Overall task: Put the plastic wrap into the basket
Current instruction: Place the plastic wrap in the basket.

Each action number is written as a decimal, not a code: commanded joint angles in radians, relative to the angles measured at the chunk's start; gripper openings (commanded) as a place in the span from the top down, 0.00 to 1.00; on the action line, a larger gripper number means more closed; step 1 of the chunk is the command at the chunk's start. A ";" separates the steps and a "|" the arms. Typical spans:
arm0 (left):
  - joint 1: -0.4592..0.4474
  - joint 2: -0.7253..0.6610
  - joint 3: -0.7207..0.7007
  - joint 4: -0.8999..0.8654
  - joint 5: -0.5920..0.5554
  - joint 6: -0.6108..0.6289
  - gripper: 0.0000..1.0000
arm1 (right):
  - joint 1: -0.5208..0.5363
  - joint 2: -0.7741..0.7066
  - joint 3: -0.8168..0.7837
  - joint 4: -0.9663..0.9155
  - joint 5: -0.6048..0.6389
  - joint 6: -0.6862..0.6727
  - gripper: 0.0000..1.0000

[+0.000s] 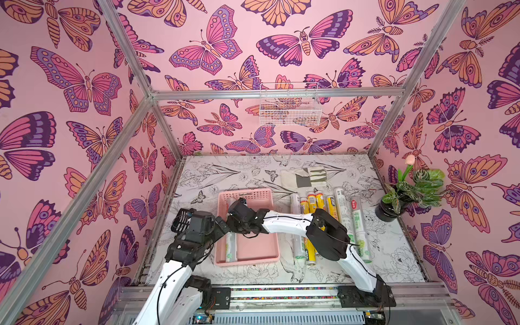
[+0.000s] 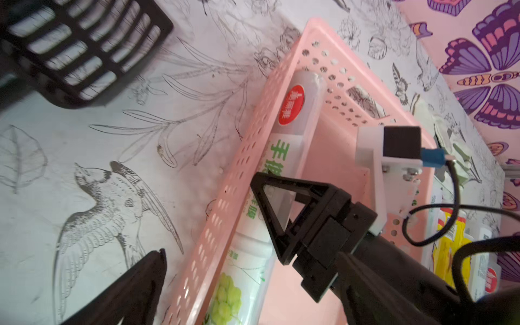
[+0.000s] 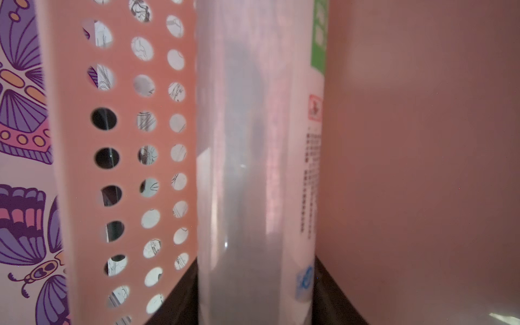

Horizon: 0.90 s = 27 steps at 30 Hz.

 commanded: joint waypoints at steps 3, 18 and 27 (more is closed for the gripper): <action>0.042 0.076 -0.037 0.114 0.192 -0.056 0.00 | -0.031 0.005 0.044 0.034 -0.041 0.005 0.54; 0.051 0.050 -0.068 0.183 0.232 -0.076 0.00 | -0.056 -0.061 -0.038 0.111 -0.105 0.012 0.42; 0.050 -0.020 -0.019 0.090 0.142 -0.007 0.00 | -0.061 -0.137 -0.104 0.127 -0.131 -0.064 0.41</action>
